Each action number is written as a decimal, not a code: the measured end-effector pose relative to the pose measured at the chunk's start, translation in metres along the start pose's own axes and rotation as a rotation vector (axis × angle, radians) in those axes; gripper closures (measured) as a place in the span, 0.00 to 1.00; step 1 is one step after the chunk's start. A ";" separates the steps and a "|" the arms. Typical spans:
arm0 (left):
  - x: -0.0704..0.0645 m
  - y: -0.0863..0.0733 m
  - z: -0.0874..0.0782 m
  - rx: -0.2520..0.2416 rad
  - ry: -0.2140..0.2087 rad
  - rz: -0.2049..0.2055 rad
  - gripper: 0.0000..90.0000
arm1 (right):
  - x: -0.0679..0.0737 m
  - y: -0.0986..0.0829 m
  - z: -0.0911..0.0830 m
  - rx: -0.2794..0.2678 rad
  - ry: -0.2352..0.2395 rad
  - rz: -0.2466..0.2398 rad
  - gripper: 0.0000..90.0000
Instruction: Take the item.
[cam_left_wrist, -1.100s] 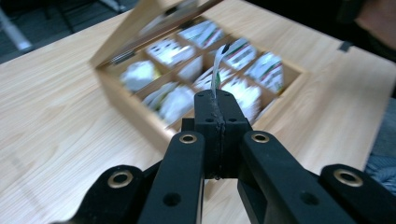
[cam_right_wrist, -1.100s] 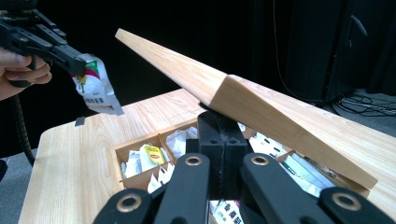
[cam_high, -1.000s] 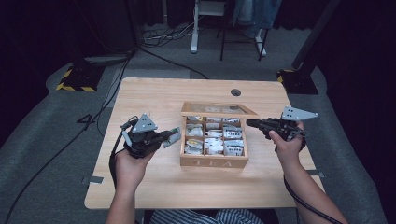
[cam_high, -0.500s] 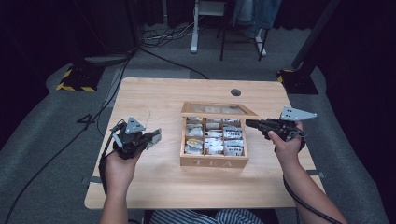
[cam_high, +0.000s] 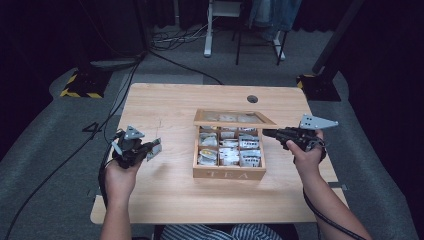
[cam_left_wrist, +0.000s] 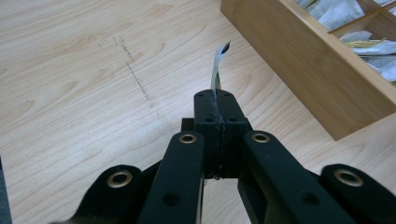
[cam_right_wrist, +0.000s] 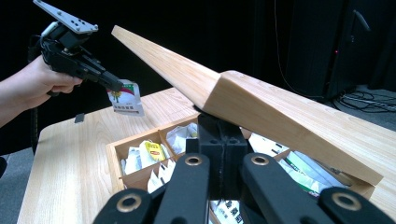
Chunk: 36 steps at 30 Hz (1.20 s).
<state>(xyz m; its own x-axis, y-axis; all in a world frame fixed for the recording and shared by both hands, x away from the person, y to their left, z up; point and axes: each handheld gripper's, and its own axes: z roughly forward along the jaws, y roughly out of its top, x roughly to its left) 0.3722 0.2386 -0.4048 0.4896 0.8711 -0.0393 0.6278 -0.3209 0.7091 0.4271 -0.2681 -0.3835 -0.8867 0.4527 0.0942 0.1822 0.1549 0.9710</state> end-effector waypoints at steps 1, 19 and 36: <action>0.002 -0.001 0.001 0.003 0.001 -0.010 0.99 | 0.000 0.000 0.000 0.000 0.000 0.000 1.00; 0.021 -0.007 0.028 0.004 -0.041 -0.105 0.99 | -0.001 -0.001 0.002 0.013 0.006 0.006 1.00; 0.031 -0.013 0.038 0.071 0.018 -0.163 0.69 | 0.000 -0.001 0.002 0.013 0.006 0.007 1.00</action>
<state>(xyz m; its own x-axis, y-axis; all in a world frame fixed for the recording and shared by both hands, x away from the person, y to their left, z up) 0.4023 0.2559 -0.4422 0.3671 0.9201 -0.1367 0.7395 -0.1995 0.6429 0.4280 -0.2670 -0.3850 -0.8880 0.4483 0.1022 0.1937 0.1632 0.9674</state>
